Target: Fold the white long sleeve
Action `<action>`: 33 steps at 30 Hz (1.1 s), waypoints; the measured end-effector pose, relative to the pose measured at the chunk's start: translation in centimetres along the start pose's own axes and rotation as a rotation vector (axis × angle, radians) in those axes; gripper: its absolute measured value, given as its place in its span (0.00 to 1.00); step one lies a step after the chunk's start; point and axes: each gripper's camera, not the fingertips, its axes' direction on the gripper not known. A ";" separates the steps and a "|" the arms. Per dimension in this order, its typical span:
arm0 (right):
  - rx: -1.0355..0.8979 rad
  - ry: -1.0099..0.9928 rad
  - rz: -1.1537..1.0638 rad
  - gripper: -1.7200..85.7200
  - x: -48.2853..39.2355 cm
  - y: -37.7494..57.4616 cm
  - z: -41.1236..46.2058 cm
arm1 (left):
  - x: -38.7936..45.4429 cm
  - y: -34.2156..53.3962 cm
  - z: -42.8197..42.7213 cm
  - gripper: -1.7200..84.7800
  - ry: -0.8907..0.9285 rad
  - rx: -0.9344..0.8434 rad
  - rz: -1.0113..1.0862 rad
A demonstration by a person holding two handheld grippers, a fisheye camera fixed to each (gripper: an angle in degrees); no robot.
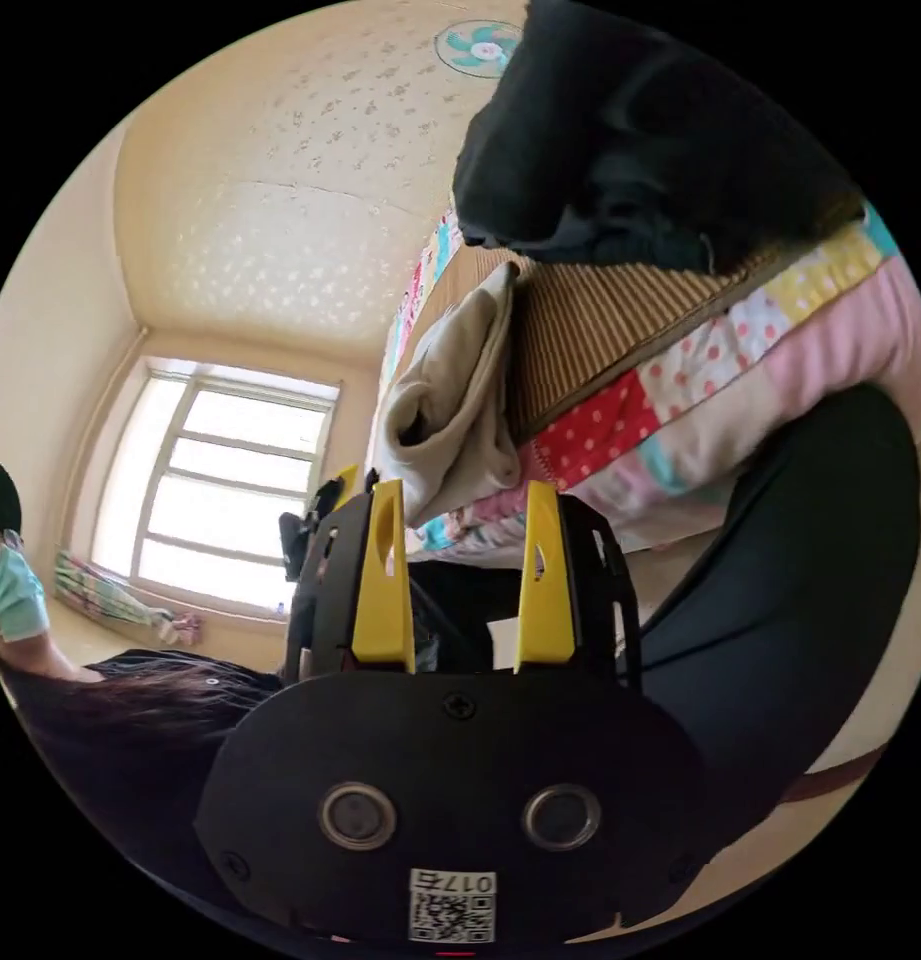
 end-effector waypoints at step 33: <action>0.499 0.229 0.094 0.11 -11.0 -12.2 -17.5 | 5.5 0.8 1.7 0.17 0.163 0.027 0.176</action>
